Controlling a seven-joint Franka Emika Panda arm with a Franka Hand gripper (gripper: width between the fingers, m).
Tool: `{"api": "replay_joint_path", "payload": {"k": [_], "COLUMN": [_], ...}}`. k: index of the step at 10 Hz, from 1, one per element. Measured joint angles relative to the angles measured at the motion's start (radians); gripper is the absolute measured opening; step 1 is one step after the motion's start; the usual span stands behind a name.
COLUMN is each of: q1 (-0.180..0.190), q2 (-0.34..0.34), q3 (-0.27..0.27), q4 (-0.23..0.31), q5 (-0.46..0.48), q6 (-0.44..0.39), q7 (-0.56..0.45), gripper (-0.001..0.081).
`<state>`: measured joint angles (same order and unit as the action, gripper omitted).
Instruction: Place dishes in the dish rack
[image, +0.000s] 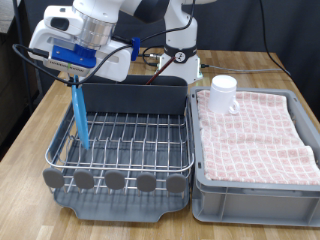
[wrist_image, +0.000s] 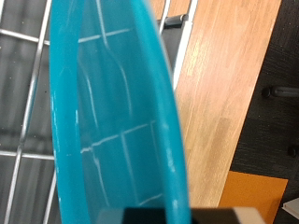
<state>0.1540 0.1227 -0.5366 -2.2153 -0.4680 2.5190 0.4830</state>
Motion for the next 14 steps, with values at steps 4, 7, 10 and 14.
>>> {"api": "replay_joint_path", "payload": {"k": [4, 7, 10, 14], "q1": [0.000, 0.000, 0.001, 0.002], "q2": [0.026, 0.037, 0.039, 0.031], "q3": [0.000, 0.002, 0.004, 0.011], "q4": [-0.002, -0.006, -0.008, -0.005], "q5": [0.005, 0.032, 0.087, 0.141], "q6": [0.028, 0.033, 0.022, -0.014], "q7": [0.004, 0.020, 0.030, 0.035], "gripper": [0.0035, 0.0035, 0.0044, 0.0584]}}
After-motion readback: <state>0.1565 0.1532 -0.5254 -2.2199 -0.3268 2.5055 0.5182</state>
